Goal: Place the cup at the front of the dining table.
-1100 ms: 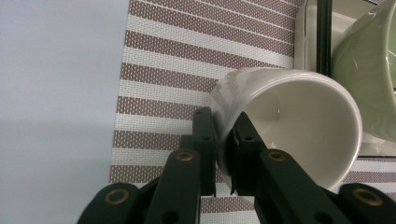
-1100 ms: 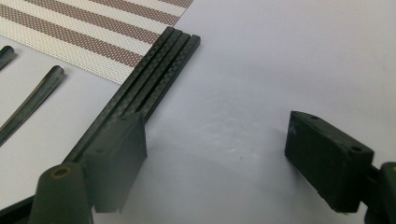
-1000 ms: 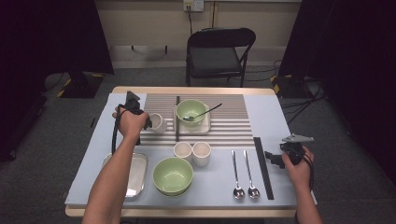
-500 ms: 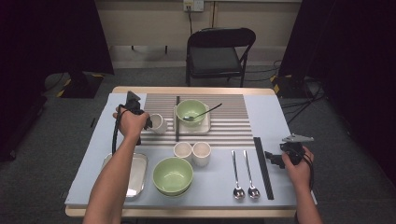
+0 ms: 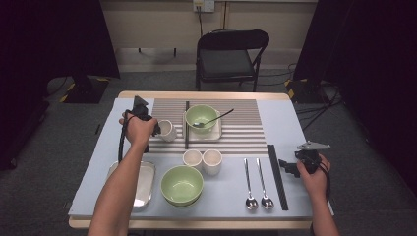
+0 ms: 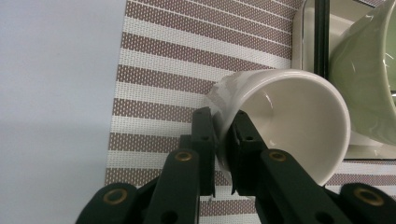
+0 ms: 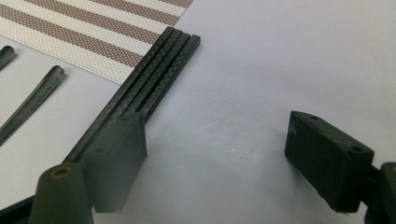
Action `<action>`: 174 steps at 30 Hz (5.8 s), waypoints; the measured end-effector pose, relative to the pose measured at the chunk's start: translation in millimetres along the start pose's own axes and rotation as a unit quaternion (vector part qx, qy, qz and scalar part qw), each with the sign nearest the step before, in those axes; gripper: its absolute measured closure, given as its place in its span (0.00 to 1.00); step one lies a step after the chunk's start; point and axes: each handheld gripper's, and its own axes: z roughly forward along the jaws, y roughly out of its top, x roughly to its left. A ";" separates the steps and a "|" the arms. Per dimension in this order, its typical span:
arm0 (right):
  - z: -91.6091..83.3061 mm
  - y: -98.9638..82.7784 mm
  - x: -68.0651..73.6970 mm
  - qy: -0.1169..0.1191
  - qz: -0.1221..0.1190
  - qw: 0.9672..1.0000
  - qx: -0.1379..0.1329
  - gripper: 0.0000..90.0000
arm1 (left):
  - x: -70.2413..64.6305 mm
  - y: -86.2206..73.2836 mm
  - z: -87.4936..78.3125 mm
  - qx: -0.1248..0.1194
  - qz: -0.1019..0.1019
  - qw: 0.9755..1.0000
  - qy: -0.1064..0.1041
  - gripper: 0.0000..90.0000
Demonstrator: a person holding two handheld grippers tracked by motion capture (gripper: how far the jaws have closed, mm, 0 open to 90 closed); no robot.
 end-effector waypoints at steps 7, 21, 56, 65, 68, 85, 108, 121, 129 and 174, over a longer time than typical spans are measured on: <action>0.0 0.0 0.0 0.000 0.000 1.000 0.000 0.22 | -1.5 -0.2 0.8 -0.007 -0.004 1.000 0.000 0.92; 0.0 0.0 0.0 0.000 0.000 1.000 0.000 0.22 | -2.3 0.4 1.0 -0.009 -0.005 1.000 0.002 0.91; -0.1 0.0 0.0 0.000 -0.001 1.000 0.000 0.22 | -6.2 1.7 2.4 -0.024 -0.007 1.000 -0.001 0.88; -0.2 -0.1 0.1 0.000 0.000 1.000 0.001 0.22 | -10.2 2.2 4.7 -0.032 -0.010 0.999 0.001 0.86; -0.1 -0.1 0.0 0.000 -0.001 1.000 0.000 0.22 | -12.2 2.8 4.6 -0.031 -0.006 0.999 0.003 0.84; -0.1 -0.1 0.0 0.000 -0.002 1.000 0.000 0.22 | -13.8 2.8 6.2 -0.030 -0.004 1.000 0.000 0.79; 0.0 -0.1 -0.1 0.000 -0.001 1.000 0.000 0.22 | -13.2 1.5 7.8 -0.031 -0.007 0.999 -0.012 0.62; 0.0 -0.1 0.0 0.000 -0.001 1.000 0.000 0.22 | -11.8 1.2 6.3 -0.052 -0.011 0.998 -0.019 0.48; 0.0 -0.1 0.0 0.000 -0.001 1.000 0.000 0.22 | -10.6 0.8 3.9 -0.061 0.005 0.998 -0.021 0.41; 0.0 -0.2 0.2 0.000 -0.001 1.000 0.001 0.22 | -3.4 -10.1 -31.9 -0.078 0.051 0.995 -0.041 0.37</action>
